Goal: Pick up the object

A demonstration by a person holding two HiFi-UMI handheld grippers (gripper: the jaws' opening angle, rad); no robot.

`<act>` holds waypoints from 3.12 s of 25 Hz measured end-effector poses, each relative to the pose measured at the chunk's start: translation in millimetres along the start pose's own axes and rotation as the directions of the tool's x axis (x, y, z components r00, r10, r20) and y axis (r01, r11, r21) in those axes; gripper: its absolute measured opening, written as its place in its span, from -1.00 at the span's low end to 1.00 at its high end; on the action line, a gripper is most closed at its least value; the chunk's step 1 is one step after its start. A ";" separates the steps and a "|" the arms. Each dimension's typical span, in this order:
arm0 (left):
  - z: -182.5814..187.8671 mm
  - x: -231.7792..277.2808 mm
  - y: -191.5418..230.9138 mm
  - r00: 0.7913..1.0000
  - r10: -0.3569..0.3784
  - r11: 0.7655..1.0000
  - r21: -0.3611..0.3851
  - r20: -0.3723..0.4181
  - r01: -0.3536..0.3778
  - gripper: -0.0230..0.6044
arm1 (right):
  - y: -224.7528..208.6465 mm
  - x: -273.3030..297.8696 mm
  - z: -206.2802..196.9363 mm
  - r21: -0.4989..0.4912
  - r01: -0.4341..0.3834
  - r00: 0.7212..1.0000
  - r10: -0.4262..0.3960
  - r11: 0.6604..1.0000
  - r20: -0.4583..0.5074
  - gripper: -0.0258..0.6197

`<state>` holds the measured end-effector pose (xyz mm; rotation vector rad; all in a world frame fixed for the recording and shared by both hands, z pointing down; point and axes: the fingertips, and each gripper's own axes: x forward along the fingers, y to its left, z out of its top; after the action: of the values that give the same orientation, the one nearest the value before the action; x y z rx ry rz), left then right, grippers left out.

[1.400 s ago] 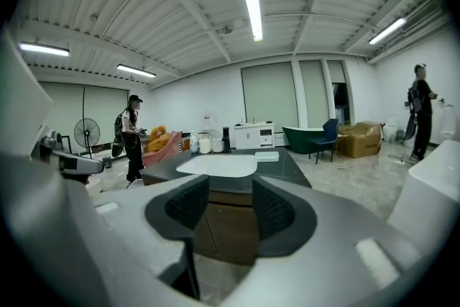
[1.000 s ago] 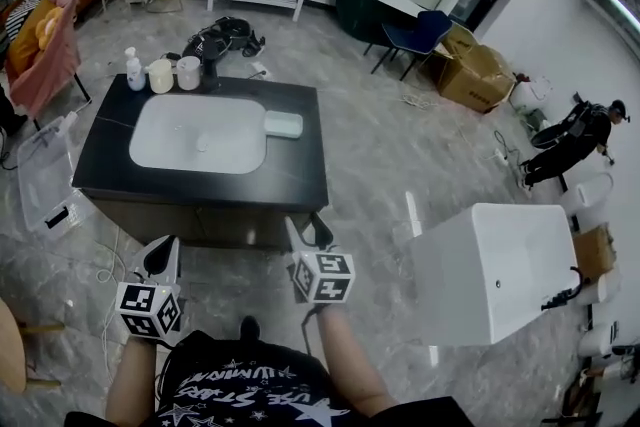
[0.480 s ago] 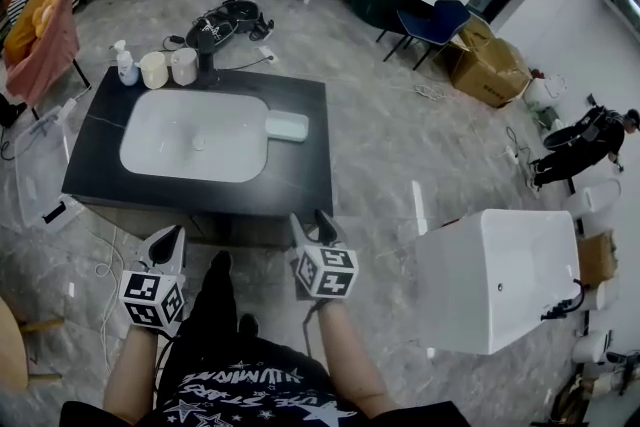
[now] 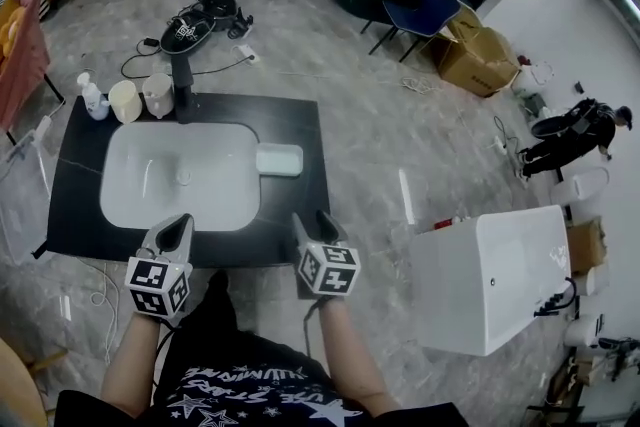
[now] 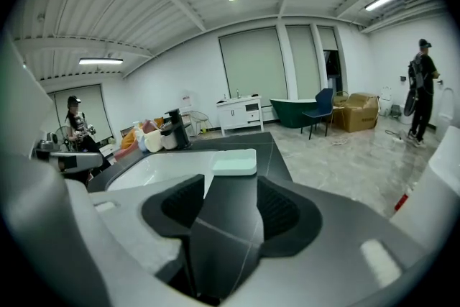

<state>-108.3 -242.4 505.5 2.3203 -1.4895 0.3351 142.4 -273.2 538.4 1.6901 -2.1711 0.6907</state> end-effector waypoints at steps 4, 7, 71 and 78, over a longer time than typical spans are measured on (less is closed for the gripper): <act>16.5 40.4 17.6 1.000 -0.025 1.000 -0.009 -0.014 0.025 -0.90 | -2.0 38.1 20.5 0.006 0.015 1.000 -0.015 1.000 -0.016 -0.20; 24.1 64.5 21.2 0.998 -0.049 0.999 -0.005 -0.025 0.049 -0.90 | -10.3 58.6 27.8 0.013 0.038 0.999 -0.037 0.999 -0.036 -0.20; 3.7 7.3 -36.3 1.000 -0.006 1.000 -0.010 -0.013 0.006 -0.90 | -28.7 -7.5 16.1 -0.022 0.076 0.992 -0.078 0.997 -0.098 -0.89; -25.1 -54.8 -74.2 0.999 0.034 0.999 -0.007 0.004 -0.034 -0.90 | -24.7 -73.2 -16.7 -0.041 0.046 0.995 -0.050 0.998 -0.084 -0.89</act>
<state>-63.7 -158.5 494.3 2.2941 -1.5311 0.3332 184.4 -208.9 519.4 1.6569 -2.0660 0.6906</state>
